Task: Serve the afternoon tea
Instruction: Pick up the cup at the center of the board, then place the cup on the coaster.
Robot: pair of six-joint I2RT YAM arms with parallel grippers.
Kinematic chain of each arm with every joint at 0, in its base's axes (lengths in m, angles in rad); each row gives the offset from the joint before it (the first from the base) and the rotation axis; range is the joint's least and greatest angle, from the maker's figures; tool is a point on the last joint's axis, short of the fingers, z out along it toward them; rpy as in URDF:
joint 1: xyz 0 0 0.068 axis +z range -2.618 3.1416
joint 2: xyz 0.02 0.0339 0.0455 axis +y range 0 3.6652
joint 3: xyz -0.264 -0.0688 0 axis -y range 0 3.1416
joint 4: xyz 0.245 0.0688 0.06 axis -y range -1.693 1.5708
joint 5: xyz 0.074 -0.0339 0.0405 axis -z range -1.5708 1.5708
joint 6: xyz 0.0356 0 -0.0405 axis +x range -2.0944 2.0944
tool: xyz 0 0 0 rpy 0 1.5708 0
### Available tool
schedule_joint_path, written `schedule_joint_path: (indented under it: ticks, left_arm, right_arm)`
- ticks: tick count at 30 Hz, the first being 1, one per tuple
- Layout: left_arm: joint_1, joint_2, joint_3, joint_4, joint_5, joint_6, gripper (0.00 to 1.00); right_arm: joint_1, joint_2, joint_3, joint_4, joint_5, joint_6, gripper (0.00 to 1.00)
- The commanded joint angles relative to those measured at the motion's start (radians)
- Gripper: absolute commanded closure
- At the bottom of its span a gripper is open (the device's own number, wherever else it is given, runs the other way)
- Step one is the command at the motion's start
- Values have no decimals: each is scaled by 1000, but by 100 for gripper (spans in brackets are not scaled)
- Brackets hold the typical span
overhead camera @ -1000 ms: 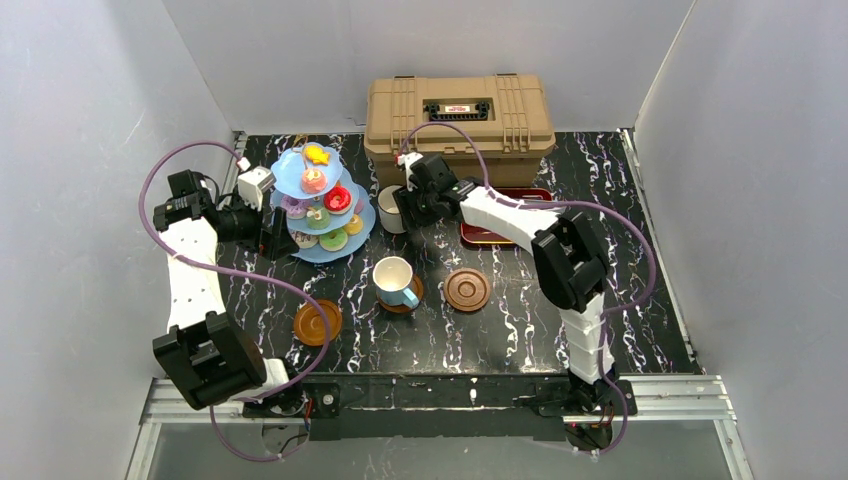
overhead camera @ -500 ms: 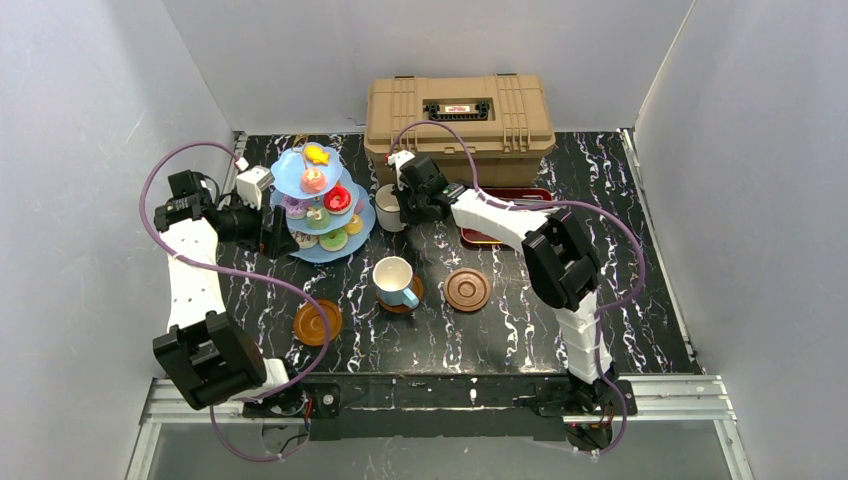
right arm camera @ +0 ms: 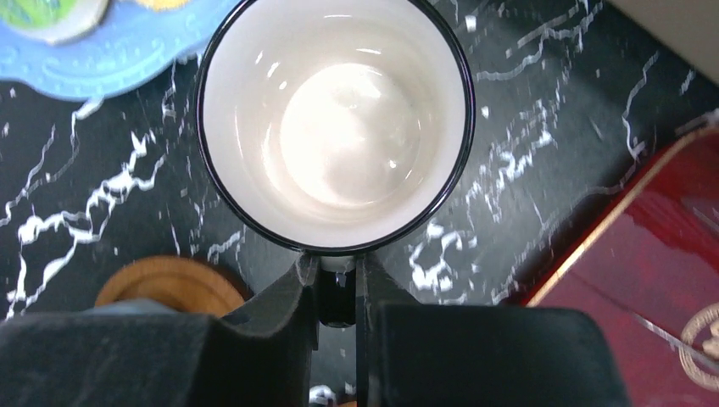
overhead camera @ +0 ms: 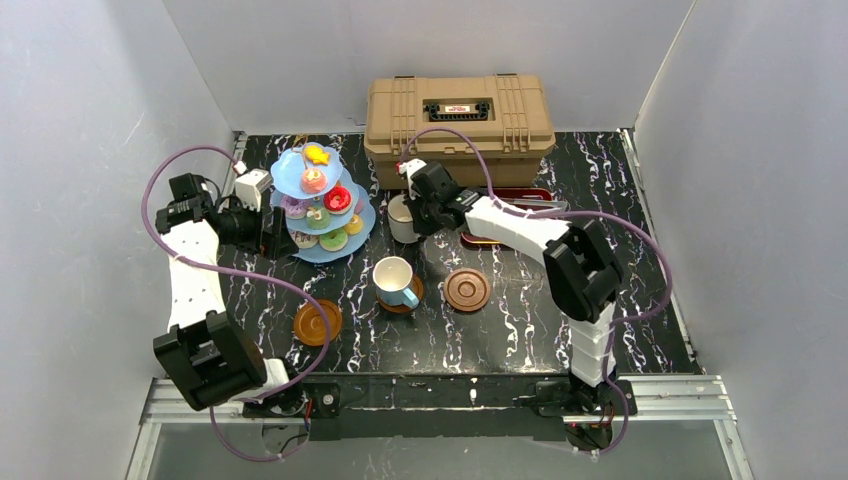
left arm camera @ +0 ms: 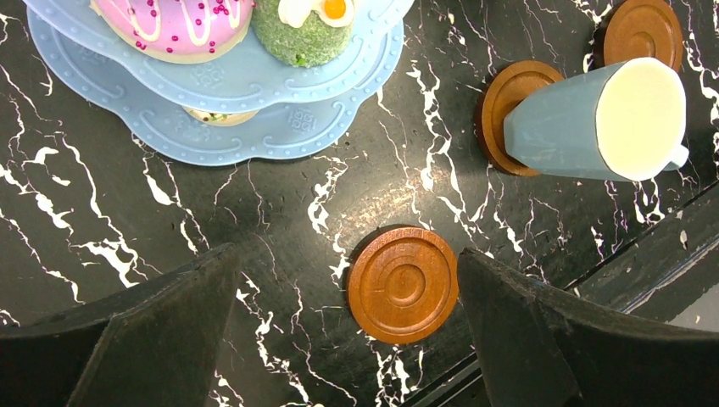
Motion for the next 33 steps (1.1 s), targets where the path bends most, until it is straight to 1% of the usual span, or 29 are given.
schedule_joint_path:
  ticks: [1, 11, 19, 25, 33]
  left_arm:
    - [7, -39, -14, -1, 13, -15, 2]
    - [10, -35, -13, 4, 17, -21, 2]
    - [9, -44, -17, 3, 25, -30, 2]
    - [9, -40, -7, -3, 21, -50, 2]
    - [9, -41, -8, -13, 16, -50, 2]
  right_arm:
    - [4, -185, -68, 43, 17, 23, 99]
    - [4, -478, -290, 1, 24, 52, 99]
    - [4, -693, -441, -90, 63, 99, 99]
    - [4, -808, -546, -120, 77, 124, 99]
    - [5, -891, -650, -143, 98, 157, 99]
